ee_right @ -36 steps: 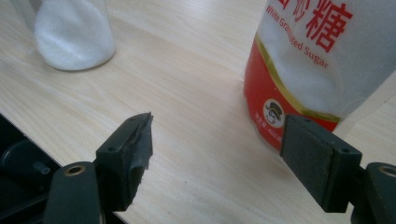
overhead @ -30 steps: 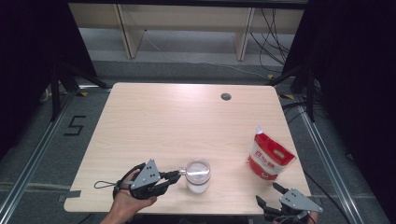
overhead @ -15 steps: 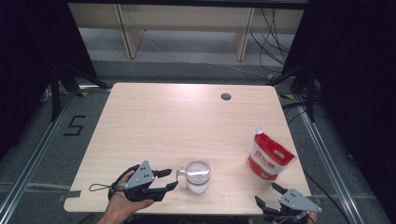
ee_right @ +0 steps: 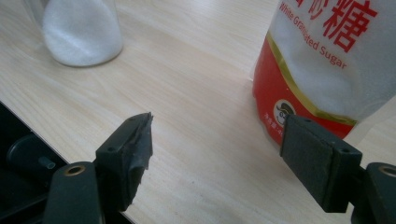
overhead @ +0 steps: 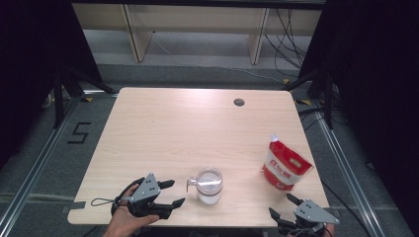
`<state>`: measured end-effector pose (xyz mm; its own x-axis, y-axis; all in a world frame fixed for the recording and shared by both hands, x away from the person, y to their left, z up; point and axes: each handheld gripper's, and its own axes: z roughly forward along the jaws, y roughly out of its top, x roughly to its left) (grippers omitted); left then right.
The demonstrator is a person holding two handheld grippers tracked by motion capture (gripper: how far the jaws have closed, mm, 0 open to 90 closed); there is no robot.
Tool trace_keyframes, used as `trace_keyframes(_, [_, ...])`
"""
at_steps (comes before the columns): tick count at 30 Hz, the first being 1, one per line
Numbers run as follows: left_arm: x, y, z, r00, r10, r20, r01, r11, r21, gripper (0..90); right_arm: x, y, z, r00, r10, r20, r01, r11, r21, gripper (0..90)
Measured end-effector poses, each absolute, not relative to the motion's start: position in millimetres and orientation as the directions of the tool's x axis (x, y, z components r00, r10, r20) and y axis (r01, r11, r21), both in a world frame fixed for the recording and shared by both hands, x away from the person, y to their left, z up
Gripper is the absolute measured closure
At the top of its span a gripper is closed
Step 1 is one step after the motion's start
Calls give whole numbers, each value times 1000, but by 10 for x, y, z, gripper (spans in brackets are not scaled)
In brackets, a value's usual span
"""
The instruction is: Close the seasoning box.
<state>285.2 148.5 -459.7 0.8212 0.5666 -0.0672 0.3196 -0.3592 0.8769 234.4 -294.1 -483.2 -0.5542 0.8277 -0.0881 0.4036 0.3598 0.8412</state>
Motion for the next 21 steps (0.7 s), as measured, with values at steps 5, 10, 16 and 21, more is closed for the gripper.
trace_keyframes(5, [2835,1527,-4616,823,565,-64,324,-374,869,328,2338,-2939,-4827,-562,823,-81,415,366,833,263])
trace_keyframes(10, [2811,1538,-4642,820,568,-62,330,-383,863,313,2332,-2933,-4826,-563,823,-74,418,361,833,261])
trace_keyframes(16, [2779,1541,-4708,840,539,-61,322,-404,856,288,2344,-2929,-4834,-575,815,-70,410,362,837,246])
trace_keyframes(21, [2768,1559,-4739,843,534,-65,324,-408,853,274,2344,-2925,-4834,-579,812,-71,410,365,836,237])
